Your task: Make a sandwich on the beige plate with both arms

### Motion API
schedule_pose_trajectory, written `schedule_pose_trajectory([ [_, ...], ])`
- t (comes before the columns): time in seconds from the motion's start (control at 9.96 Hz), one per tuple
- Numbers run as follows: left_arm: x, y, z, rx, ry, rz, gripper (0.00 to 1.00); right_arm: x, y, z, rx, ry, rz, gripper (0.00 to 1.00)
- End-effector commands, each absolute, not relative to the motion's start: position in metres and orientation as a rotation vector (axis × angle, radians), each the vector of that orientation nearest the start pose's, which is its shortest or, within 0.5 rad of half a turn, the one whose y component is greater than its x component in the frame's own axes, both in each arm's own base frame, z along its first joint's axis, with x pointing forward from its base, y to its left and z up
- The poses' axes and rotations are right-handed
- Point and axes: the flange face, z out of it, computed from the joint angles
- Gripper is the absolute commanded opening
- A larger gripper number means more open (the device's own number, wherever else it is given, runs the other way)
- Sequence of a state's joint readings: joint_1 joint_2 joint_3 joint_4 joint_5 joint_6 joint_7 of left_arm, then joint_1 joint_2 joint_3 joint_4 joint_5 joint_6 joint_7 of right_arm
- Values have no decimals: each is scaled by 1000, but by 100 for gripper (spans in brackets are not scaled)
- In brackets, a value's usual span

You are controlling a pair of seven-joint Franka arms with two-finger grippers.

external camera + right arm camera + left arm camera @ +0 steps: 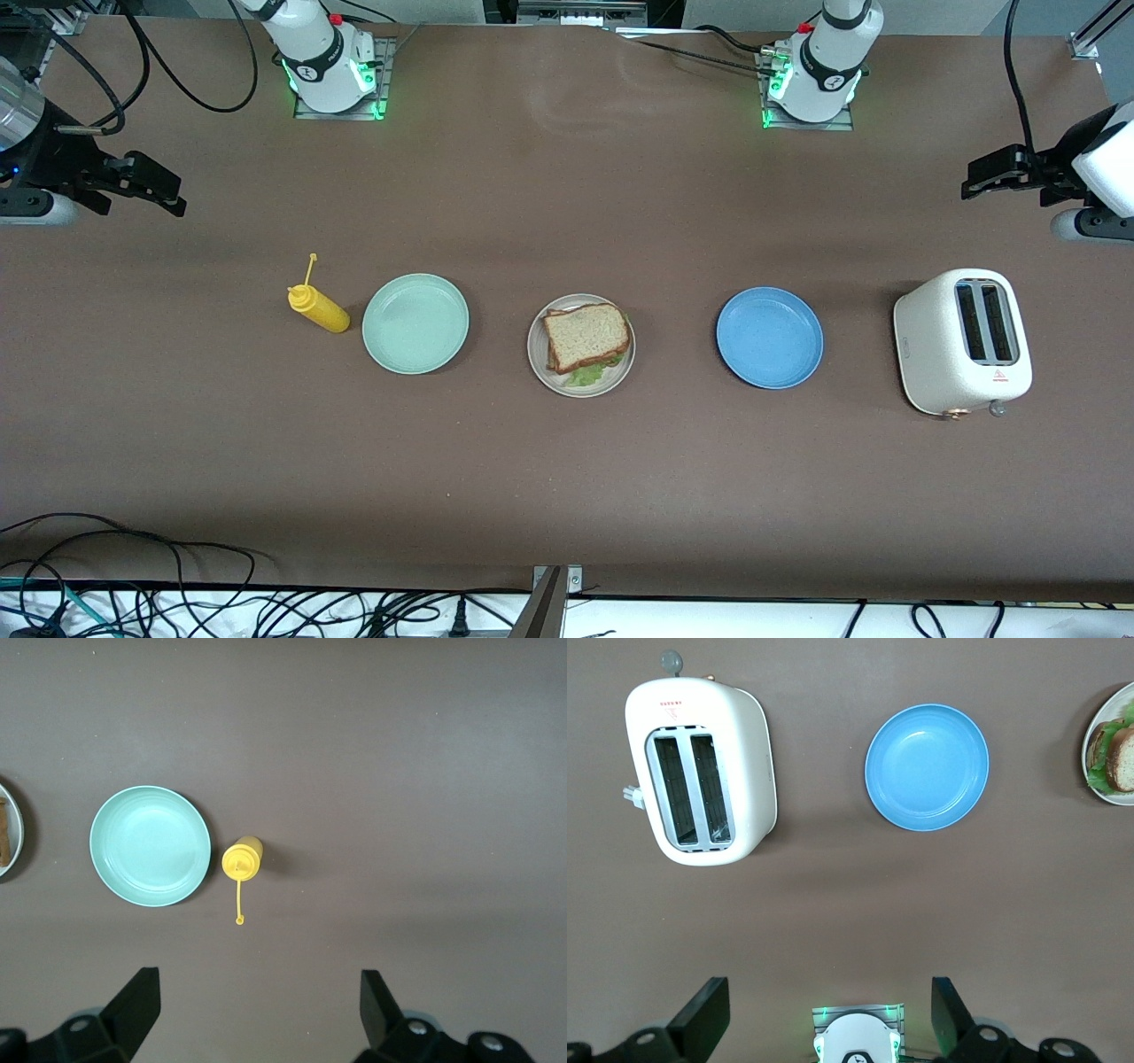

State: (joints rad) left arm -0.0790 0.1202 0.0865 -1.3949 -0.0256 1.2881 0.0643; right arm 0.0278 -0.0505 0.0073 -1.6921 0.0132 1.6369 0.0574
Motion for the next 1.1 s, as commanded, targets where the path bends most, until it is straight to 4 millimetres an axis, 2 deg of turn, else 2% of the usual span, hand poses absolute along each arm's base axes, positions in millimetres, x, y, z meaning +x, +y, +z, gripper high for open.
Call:
schedule_pose_trajectory([
  [0.0,565,0,619,-3128,106,291,100,536,16,602,-3114,32,-1,100],
  [0.7,574,0,602,-3117,80,333,100,536,18,603,-3112,27,-3,100],
  [1.0,574,4,603,-3128,73,327,100,536,17,602,-3112,30,2,100],
])
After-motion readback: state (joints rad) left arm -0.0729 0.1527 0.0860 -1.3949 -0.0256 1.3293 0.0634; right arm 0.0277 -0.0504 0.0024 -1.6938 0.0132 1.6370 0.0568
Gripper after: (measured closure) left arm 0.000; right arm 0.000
